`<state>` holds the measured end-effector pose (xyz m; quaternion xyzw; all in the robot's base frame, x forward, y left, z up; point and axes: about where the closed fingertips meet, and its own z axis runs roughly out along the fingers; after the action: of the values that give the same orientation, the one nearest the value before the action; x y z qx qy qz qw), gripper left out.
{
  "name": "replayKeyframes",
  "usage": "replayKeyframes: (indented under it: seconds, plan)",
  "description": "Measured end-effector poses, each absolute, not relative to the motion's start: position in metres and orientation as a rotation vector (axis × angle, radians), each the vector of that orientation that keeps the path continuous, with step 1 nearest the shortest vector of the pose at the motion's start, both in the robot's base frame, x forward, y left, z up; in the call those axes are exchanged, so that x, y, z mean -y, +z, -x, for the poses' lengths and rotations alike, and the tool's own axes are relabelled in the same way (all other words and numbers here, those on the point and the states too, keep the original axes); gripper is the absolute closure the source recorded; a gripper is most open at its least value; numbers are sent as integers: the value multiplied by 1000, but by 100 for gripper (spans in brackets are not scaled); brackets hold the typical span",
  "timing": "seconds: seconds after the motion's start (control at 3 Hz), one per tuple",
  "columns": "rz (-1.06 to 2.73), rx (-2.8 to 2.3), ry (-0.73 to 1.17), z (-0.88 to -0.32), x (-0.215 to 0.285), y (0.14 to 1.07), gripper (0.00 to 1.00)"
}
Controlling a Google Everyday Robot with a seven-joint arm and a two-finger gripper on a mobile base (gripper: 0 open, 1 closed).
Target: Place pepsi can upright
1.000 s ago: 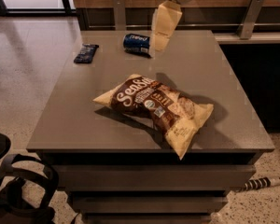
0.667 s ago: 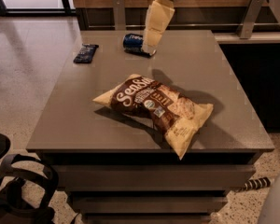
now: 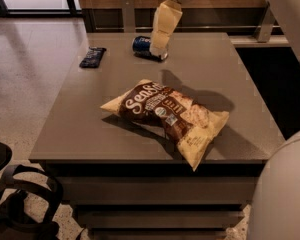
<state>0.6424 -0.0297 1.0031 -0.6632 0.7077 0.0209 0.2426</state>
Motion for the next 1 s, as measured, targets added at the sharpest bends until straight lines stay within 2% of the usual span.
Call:
replayKeyframes:
  seconds: [1.0]
  plan:
    - [1761,-1937,173,-722,16,952,0]
